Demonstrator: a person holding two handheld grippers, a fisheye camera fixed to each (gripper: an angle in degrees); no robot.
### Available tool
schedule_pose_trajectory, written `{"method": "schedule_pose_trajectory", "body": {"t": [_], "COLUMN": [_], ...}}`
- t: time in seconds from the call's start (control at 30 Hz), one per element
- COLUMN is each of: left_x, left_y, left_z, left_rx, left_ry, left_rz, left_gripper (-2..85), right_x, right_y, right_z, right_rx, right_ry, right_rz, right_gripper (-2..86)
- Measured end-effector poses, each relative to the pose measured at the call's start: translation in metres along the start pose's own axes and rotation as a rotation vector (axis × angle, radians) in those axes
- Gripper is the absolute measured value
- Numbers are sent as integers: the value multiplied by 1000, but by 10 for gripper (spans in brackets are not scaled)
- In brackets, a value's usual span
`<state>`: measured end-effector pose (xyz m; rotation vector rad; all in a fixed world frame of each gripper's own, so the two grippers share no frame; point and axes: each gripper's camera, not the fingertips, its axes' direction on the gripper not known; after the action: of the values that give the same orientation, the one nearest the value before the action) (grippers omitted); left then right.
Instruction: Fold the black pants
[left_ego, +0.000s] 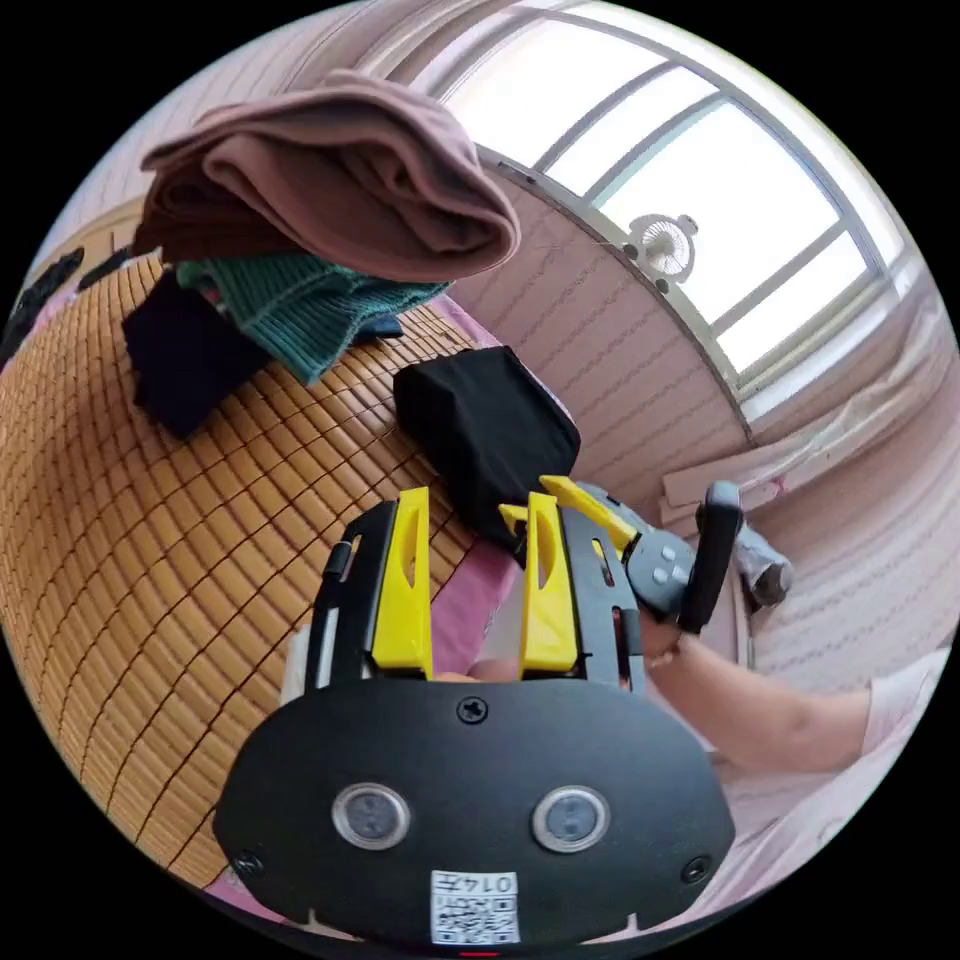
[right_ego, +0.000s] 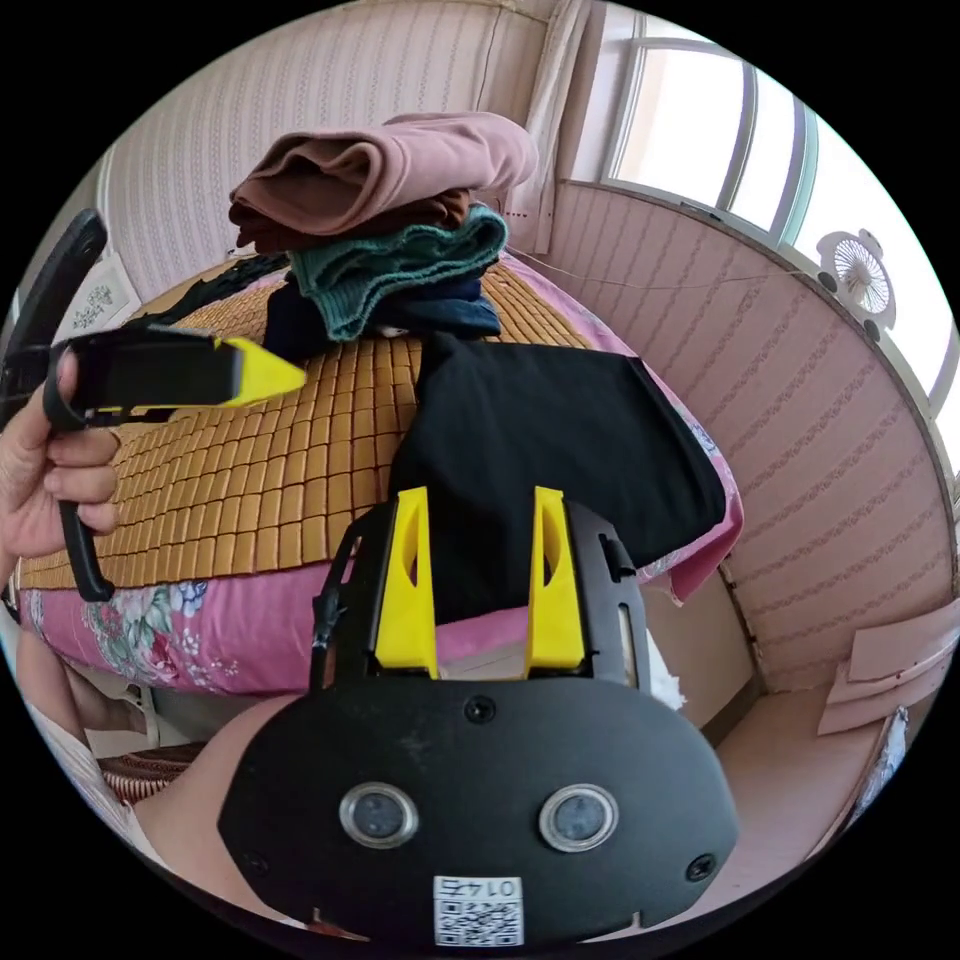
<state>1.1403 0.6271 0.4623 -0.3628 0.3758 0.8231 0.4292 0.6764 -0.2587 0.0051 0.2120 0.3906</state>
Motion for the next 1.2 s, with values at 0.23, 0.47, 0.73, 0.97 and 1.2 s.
{"method": "schedule_pose_trajectory", "body": {"t": [0.23,0.47,0.73,0.97,1.2], "left_x": [-31,-11,-81,-47,0], "left_y": [-62,-24,148,243,268], "left_z": [132,47,-255,-560,-712], "left_rx": [-179,-72,351,690,713], "left_ry": [37,113,53,-314,-536], "left_rz": [-144,115,-31,88,310], "left_gripper": [80,-5,-10,-10,-8], "right_x": [41,40,-152,-312,-400], "right_y": [-3,23,8,-45,-30], "right_z": [-23,-141,-272,-426,-490], "right_rx": [10,227,316,558,698], "right_ry": [-136,-358,-824,-1098,-1001], "right_rz": [104,111,-208,-366,-235], "right_gripper": [26,12,8,7,8]}}
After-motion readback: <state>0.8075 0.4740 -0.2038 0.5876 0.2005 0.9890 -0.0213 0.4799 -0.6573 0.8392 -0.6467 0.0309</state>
